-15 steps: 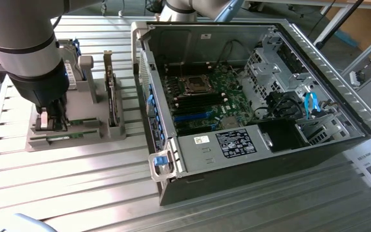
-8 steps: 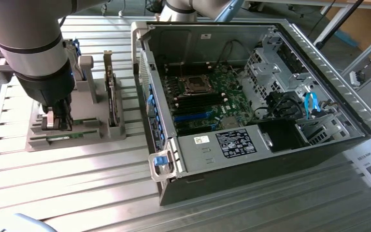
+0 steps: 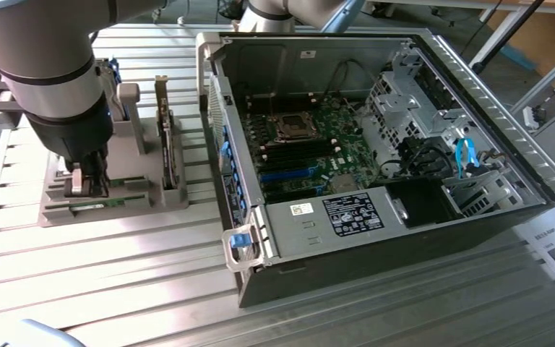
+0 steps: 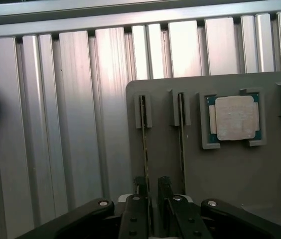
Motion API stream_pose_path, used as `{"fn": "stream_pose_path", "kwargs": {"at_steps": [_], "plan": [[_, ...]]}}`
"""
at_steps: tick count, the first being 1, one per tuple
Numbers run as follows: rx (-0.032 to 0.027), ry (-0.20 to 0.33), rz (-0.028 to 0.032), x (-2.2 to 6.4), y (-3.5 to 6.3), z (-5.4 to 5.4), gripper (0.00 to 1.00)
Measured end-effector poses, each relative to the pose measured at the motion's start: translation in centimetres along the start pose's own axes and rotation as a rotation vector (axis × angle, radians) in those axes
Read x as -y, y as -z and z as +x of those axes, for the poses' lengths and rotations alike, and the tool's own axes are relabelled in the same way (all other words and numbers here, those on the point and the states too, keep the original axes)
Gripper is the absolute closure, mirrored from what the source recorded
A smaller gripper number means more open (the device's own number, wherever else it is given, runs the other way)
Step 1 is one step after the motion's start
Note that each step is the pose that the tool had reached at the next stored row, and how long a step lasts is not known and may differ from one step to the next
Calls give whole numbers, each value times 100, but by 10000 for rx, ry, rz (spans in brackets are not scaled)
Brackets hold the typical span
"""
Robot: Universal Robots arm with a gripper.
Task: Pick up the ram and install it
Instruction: 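Pick up the ram and move it above insertion slot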
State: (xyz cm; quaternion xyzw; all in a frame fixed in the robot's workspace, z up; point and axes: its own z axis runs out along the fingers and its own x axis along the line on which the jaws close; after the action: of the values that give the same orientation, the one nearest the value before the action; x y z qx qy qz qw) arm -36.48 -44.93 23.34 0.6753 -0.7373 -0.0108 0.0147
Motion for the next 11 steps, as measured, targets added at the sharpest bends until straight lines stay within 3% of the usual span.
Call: {"fn": "stream_pose_path", "kwargs": {"at_steps": [11], "plan": [[-2, 0, 0, 3, -80, 0, 76]]}}
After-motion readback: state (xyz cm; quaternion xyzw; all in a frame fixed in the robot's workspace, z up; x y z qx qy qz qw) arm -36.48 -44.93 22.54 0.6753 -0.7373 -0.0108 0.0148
